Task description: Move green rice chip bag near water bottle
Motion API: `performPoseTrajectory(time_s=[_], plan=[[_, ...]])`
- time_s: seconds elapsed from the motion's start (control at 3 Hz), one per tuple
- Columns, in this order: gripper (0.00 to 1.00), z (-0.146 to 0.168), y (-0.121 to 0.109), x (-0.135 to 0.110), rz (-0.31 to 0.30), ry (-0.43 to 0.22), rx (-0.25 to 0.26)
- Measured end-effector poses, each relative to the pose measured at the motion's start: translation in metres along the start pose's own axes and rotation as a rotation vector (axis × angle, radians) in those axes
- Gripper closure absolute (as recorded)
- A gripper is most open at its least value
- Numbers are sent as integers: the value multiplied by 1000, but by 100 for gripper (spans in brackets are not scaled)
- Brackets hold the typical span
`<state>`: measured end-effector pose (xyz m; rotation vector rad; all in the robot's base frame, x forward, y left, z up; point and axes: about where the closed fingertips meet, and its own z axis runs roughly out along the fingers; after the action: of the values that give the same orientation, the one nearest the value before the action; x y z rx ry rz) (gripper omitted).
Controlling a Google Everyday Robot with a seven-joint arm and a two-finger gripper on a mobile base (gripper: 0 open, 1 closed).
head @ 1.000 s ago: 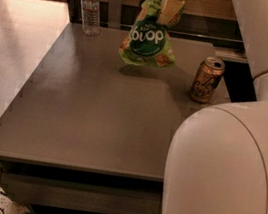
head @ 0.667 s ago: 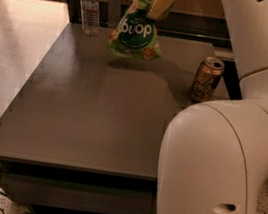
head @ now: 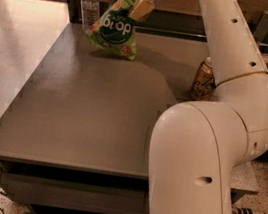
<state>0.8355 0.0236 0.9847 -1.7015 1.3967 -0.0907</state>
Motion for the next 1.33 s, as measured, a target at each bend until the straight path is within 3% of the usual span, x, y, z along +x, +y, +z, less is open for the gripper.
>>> performPoseTrajectory(time_s=[0.33, 0.67, 1.0, 1.33], plan=[[100, 25, 6, 20, 91, 18, -10], [75, 29, 8, 18, 90, 16, -18], [43, 35, 11, 18, 91, 14, -26], [20, 38, 13, 17, 91, 14, -31]])
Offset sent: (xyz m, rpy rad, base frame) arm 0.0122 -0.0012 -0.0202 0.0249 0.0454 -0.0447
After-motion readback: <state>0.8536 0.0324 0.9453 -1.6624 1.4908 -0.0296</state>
